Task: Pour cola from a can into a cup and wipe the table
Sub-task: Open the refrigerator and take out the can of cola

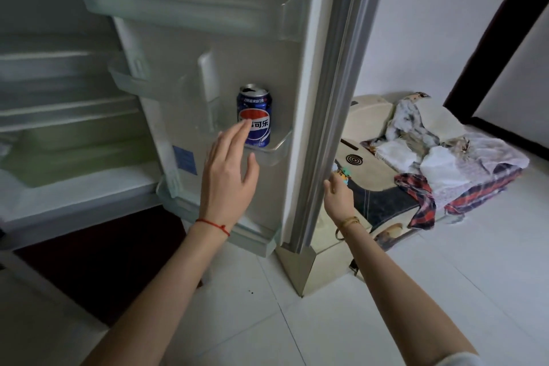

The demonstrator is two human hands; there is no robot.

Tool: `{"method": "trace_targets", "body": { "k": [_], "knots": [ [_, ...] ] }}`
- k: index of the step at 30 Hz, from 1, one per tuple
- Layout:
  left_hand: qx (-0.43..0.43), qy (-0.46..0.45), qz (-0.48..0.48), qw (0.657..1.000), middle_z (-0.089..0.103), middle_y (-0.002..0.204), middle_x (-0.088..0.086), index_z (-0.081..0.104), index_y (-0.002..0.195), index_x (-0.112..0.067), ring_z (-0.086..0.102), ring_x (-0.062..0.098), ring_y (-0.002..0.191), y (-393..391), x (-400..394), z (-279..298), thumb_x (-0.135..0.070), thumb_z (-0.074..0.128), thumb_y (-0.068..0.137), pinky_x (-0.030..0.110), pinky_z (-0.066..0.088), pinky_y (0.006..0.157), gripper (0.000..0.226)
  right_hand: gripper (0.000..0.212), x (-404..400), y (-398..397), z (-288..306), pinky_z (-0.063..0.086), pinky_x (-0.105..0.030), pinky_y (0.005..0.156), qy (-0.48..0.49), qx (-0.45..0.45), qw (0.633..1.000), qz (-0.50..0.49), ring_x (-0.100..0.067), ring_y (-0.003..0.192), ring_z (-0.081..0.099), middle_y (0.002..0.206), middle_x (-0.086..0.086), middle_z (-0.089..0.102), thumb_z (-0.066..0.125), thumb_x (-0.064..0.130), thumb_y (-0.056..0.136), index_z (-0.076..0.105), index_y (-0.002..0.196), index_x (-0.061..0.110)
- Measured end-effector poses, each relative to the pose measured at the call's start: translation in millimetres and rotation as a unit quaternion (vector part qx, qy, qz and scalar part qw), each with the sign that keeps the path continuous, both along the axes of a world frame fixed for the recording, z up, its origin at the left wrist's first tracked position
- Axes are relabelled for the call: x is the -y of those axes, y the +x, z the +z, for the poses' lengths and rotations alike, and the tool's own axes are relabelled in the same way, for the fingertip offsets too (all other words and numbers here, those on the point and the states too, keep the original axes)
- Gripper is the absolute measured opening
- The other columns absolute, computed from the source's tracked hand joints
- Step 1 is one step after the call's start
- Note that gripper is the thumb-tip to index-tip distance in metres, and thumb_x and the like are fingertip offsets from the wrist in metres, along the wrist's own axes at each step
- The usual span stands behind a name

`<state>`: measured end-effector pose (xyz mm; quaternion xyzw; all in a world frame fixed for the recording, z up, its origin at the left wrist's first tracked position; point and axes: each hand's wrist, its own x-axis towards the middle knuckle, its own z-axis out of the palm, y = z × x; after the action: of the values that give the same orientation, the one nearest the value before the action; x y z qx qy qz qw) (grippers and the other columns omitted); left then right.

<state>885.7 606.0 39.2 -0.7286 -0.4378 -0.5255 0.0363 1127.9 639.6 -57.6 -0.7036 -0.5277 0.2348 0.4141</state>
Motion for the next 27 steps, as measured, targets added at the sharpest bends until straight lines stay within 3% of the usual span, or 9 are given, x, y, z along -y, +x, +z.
{"method": "trace_targets", "body": {
  "k": [4,8,12,15,21,27],
  "knots": [
    [0.070,-0.059,0.027,0.995,0.044,0.146,0.006,0.040,0.145,-0.011,0.041,0.018,0.136,5,-18,27,-0.021,0.063,0.089,0.024,0.028,0.114,0.062,0.034,-9,7,3,0.048,-0.046,0.101,0.017,-0.015,1.000,-0.007,-0.023,0.111,0.060,0.121,-0.009,0.063,0.043,0.013,0.099,0.051,0.131,0.013],
    [0.106,-0.176,0.024,0.978,0.037,0.149,0.010,0.033,0.147,-0.008,0.040,0.024,0.137,13,-46,48,-0.031,0.075,0.082,0.041,0.034,0.114,0.081,0.036,-18,12,4,0.049,-0.048,0.100,0.022,-0.032,0.999,-0.005,-0.024,0.112,0.060,0.123,-0.011,0.062,0.044,0.010,0.098,0.049,0.134,0.012],
    [0.124,-0.264,0.009,0.957,0.037,0.151,0.010,0.029,0.148,-0.007,0.041,0.024,0.137,23,-73,61,-0.034,0.082,0.075,0.037,0.033,0.114,0.093,0.038,-29,14,3,0.051,-0.047,0.097,0.040,-0.036,0.998,-0.016,-0.024,0.107,0.063,0.117,-0.009,0.065,0.043,0.005,0.095,0.050,0.131,0.015],
    [0.126,-0.284,0.013,0.951,0.046,0.143,0.010,0.036,0.141,-0.005,0.047,0.023,0.130,29,-87,62,-0.033,0.084,0.072,0.030,0.038,0.106,0.089,0.043,-36,13,2,0.051,-0.047,0.098,0.043,-0.055,0.997,-0.023,-0.023,0.106,0.063,0.118,-0.008,0.065,0.043,0.002,0.094,0.048,0.133,0.018],
    [0.153,-0.281,0.005,0.948,0.062,0.120,0.005,0.050,0.125,-0.007,0.057,0.012,0.098,34,-103,56,-0.029,0.086,0.070,0.021,0.043,0.083,0.068,0.046,-47,14,-1,0.051,-0.043,0.098,0.068,-0.054,0.995,-0.039,-0.023,0.105,0.061,0.117,-0.009,0.064,0.042,-0.003,0.091,0.050,0.133,0.017],
    [0.185,-0.243,-0.005,0.952,0.059,0.105,-0.009,0.052,0.119,-0.018,0.059,0.009,0.093,36,-104,53,-0.033,0.088,0.066,0.024,0.049,0.084,0.065,0.043,-52,17,-1,0.051,-0.042,0.097,0.069,-0.055,0.995,-0.044,-0.020,0.101,0.060,0.115,-0.010,0.065,0.041,-0.001,0.093,0.052,0.131,0.016]
  ]
}}
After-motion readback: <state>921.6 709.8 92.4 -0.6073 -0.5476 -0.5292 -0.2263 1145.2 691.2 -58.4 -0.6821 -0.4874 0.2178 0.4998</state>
